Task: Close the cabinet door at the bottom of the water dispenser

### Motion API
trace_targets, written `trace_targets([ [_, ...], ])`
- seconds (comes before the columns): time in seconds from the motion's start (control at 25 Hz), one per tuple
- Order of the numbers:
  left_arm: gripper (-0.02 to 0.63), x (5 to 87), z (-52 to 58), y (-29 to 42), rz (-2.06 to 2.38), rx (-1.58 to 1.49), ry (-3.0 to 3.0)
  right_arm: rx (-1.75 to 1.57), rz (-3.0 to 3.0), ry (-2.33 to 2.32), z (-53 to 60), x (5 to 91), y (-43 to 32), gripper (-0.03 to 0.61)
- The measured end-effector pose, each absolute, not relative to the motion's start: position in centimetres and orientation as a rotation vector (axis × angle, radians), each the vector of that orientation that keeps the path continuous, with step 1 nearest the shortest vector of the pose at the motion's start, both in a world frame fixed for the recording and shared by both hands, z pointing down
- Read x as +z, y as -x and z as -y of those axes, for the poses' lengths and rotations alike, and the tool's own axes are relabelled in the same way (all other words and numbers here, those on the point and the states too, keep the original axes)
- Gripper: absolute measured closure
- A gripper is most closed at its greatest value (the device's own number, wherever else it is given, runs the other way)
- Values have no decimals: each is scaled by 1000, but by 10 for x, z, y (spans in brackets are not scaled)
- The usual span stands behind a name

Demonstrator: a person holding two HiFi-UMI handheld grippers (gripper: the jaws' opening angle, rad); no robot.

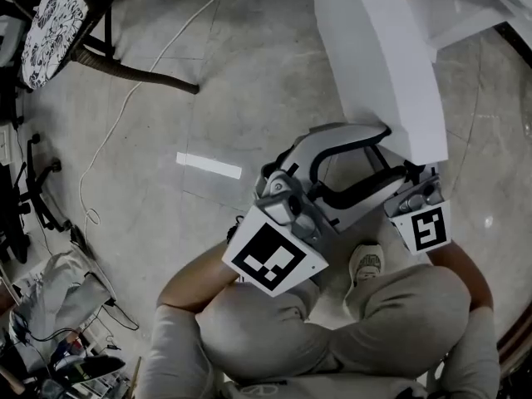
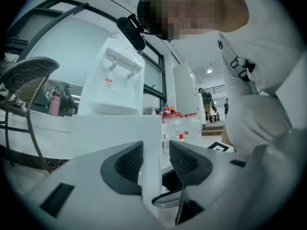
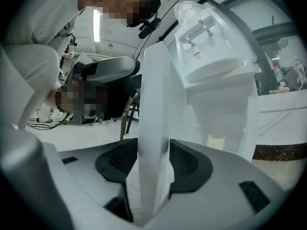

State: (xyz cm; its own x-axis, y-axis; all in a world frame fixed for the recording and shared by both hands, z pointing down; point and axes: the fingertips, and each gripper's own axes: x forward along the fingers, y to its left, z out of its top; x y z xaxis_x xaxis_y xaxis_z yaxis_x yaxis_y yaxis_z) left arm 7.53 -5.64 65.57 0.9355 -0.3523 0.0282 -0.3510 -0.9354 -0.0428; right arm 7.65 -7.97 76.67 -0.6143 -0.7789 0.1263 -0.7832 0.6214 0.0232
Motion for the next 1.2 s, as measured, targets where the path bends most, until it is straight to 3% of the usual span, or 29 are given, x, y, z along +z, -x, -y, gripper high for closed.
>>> trace_targets([
  [0.28,467,662,60,-85,-527,-70,3053,34,2680,-1421,83,765,-100,390],
  [0.44,606,666,71,-82,-624,-93,3000,24,2650,-1451,84,768,-115,394],
  [1.2,606,702,103,-123,-749,-155,2972,45,2545,-1657,102,768,-176,403],
])
